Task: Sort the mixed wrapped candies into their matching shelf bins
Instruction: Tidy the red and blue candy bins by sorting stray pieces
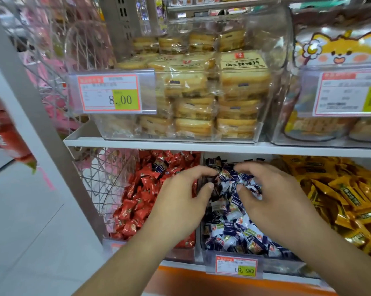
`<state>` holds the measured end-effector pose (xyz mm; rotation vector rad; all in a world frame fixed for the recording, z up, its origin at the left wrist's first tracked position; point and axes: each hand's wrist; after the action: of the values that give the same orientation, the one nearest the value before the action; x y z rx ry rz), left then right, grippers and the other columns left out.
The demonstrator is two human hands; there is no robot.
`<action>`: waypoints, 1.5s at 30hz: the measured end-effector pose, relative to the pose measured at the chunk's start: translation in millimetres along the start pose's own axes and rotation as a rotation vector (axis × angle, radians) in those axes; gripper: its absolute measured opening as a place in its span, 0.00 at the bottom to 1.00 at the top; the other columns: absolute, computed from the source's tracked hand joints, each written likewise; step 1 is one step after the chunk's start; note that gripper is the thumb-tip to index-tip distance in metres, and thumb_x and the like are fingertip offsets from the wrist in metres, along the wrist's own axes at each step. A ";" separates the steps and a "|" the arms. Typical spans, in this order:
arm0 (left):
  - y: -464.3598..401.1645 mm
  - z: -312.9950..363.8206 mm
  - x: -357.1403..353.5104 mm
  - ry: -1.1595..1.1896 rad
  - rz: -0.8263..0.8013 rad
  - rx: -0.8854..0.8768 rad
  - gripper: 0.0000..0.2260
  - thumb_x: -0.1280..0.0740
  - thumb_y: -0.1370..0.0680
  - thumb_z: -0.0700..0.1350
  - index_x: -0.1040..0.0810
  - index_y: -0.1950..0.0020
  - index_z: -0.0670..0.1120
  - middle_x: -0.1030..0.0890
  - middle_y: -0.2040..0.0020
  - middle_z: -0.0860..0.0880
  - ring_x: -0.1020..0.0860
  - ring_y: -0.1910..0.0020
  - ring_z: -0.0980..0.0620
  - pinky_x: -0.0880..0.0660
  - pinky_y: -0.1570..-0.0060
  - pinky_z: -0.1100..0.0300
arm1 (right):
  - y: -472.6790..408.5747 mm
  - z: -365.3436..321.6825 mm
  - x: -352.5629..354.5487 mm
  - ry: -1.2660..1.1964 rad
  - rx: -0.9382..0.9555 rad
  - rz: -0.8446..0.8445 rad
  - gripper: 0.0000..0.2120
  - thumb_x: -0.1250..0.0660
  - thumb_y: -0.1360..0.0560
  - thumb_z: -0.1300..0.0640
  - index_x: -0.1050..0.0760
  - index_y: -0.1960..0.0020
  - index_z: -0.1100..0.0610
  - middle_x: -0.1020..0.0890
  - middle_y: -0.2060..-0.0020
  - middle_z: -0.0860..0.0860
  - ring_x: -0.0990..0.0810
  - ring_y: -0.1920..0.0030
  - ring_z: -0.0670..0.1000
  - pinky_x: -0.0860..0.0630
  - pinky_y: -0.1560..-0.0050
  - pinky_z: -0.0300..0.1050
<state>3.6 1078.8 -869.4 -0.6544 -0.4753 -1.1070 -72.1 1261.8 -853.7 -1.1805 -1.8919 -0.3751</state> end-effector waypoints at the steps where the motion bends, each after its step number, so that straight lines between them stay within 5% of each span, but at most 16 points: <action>1: -3.1 -2.2 3.7 -0.065 0.024 -0.009 0.11 0.33 0.17 0.49 0.21 0.37 0.61 0.20 0.45 0.66 0.22 0.61 0.59 0.30 0.54 0.77 | 0.5 -1.8 -1.9 0.001 0.010 -0.029 0.19 0.35 0.17 0.49 0.30 0.27 0.40 0.28 0.30 0.38 0.30 0.36 0.40 0.36 0.39 0.32; 3: -10.7 -12.5 14.2 -0.198 0.079 -0.011 0.11 0.33 0.18 0.48 0.20 0.36 0.58 0.22 0.42 0.66 0.24 0.62 0.64 0.31 0.48 0.75 | 0.6 -5.1 -7.8 0.013 0.055 -0.105 0.20 0.37 0.16 0.47 0.33 0.25 0.38 0.32 0.28 0.33 0.33 0.30 0.39 0.39 0.34 0.31; 5: -23.0 -29.8 25.7 -0.305 0.149 0.011 0.10 0.32 0.19 0.46 0.18 0.38 0.52 0.16 0.43 0.56 0.19 0.50 0.59 0.28 0.45 0.67 | 1.5 -9.5 -15.0 0.027 0.107 -0.199 0.22 0.39 0.15 0.45 0.37 0.23 0.36 0.38 0.29 0.26 0.40 0.27 0.34 0.45 0.35 0.26; 7: -37.7 -50.8 36.8 -0.401 0.194 0.085 0.07 0.32 0.19 0.47 0.17 0.45 0.47 0.15 0.55 0.49 0.17 0.55 0.49 0.25 0.57 0.62 | 2.8 -14.8 -22.3 0.022 0.133 -0.269 0.22 0.41 0.15 0.44 0.40 0.22 0.35 0.42 0.30 0.24 0.44 0.28 0.31 0.48 0.35 0.23; 9: -50.8 -67.3 44.9 -0.474 0.200 0.125 0.08 0.33 0.19 0.47 0.18 0.45 0.45 0.17 0.58 0.46 0.19 0.58 0.44 0.31 0.63 0.60 | 2.9 -17.6 -28.6 0.019 0.158 -0.279 0.22 0.41 0.15 0.44 0.40 0.22 0.35 0.42 0.26 0.26 0.40 0.26 0.35 0.41 0.29 0.31; 11: -60.3 -77.0 48.1 -0.479 0.180 0.122 0.10 0.32 0.19 0.46 0.20 0.39 0.44 0.16 0.49 0.44 0.20 0.51 0.42 0.34 0.58 0.61 | 1.1 -19.9 -33.6 0.013 0.166 -0.272 0.22 0.41 0.15 0.43 0.39 0.23 0.35 0.42 0.26 0.26 0.34 0.32 0.36 0.37 0.34 0.35; 16: -71.6 -95.8 42.9 -0.476 0.120 0.181 0.17 0.30 0.20 0.46 0.23 0.32 0.44 0.18 0.41 0.44 0.20 0.43 0.43 0.33 0.52 0.63 | -3.0 -17.2 -37.4 -0.012 0.193 -0.252 0.19 0.40 0.16 0.43 0.36 0.26 0.34 0.39 0.32 0.23 0.37 0.32 0.33 0.29 0.32 0.39; 21: -85.8 -114.8 39.5 -0.523 0.132 0.183 0.16 0.31 0.19 0.47 0.22 0.31 0.47 0.17 0.40 0.46 0.19 0.43 0.44 0.31 0.52 0.63 | -3.3 -11.6 -40.6 0.024 0.225 -0.229 0.17 0.41 0.16 0.41 0.36 0.28 0.33 0.39 0.31 0.24 0.40 0.29 0.31 0.40 0.31 0.33; 25: -93.9 -122.2 33.0 -0.554 0.144 0.195 0.17 0.29 0.20 0.49 0.22 0.34 0.45 0.16 0.42 0.45 0.18 0.45 0.42 0.23 0.48 0.56 | -2.7 -8.9 -41.2 0.037 0.226 -0.225 0.16 0.41 0.16 0.42 0.34 0.29 0.34 0.38 0.31 0.24 0.41 0.29 0.30 0.44 0.32 0.27; 31: -95.0 -128.2 35.5 -0.371 0.144 0.224 0.14 0.24 0.25 0.54 0.16 0.43 0.49 0.14 0.50 0.53 0.17 0.50 0.52 0.24 0.51 0.64 | -3.2 -9.2 -40.3 0.031 0.225 -0.244 0.16 0.41 0.16 0.43 0.34 0.29 0.34 0.40 0.32 0.22 0.46 0.36 0.19 0.50 0.40 0.15; 36: -91.7 -126.3 34.7 -0.282 0.152 0.222 0.13 0.21 0.28 0.51 0.16 0.47 0.49 0.15 0.54 0.56 0.17 0.53 0.55 0.19 0.46 0.56 | -2.9 -9.7 -40.4 0.024 0.229 -0.243 0.15 0.40 0.16 0.44 0.34 0.31 0.34 0.40 0.32 0.22 0.47 0.37 0.18 0.50 0.41 0.15; 45: -90.2 -124.5 32.4 -0.282 0.158 0.219 0.12 0.22 0.27 0.51 0.16 0.47 0.50 0.16 0.54 0.57 0.18 0.52 0.55 0.20 0.46 0.59 | -2.8 -7.4 -41.4 0.024 0.247 -0.241 0.14 0.39 0.16 0.46 0.33 0.32 0.34 0.41 0.33 0.21 0.47 0.34 0.20 0.51 0.41 0.14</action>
<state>-63.6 944.6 -916.2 -0.6453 -0.7623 -0.8024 -62.8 1231.4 -881.4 -0.7857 -1.9991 -0.2735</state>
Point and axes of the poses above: each hand's wrist, its own y-axis away from the middle knuckle, its own x-axis out of the back of the hand, z = x × y
